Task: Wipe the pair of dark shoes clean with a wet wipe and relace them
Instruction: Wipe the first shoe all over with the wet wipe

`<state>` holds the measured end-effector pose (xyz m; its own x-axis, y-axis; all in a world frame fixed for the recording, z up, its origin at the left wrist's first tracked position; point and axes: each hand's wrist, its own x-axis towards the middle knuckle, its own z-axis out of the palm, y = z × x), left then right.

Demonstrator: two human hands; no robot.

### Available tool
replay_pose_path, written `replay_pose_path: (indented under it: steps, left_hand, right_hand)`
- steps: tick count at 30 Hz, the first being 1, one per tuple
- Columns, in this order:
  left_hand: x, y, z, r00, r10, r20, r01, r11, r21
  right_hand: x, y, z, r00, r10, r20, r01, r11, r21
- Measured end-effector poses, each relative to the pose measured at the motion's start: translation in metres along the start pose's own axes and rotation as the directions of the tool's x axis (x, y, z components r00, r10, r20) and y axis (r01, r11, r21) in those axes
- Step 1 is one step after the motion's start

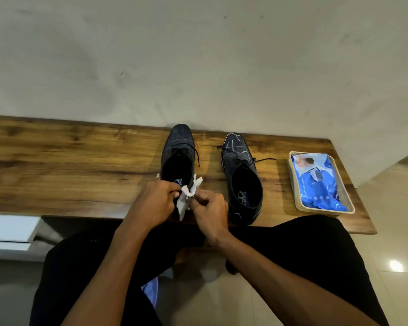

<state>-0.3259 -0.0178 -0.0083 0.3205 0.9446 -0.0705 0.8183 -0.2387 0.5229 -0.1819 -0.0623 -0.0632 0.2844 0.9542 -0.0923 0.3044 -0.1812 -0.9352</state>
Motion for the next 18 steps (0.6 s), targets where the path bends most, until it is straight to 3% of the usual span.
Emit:
replay_pose_path:
  steps: [5,10,13,18]
  left_hand:
    - [-0.002,0.008,0.003,0.996,0.012,-0.089,-0.018,0.998,-0.065]
    - [0.002,0.017,0.0,0.962,0.007,-0.272,-0.062,0.98,-0.191]
    - [0.006,0.017,-0.009,0.919,-0.06,-0.39,-0.043,0.967,-0.25]
    - [0.011,0.021,-0.021,0.885,-0.148,-0.441,-0.039,0.921,-0.388]
  right_hand:
    - [0.014,-0.005,-0.001,0.982,0.182,-0.046,-0.166,0.958,0.232]
    - [0.028,-0.017,-0.012,0.997,0.05,-0.06,-0.05,0.999,0.008]
    - [0.016,-0.019,-0.012,0.973,-0.21,-0.094,0.192,0.967,-0.169]
    - [0.009,-0.028,-0.019,0.807,-0.583,-0.094,0.545,0.797,-0.259]
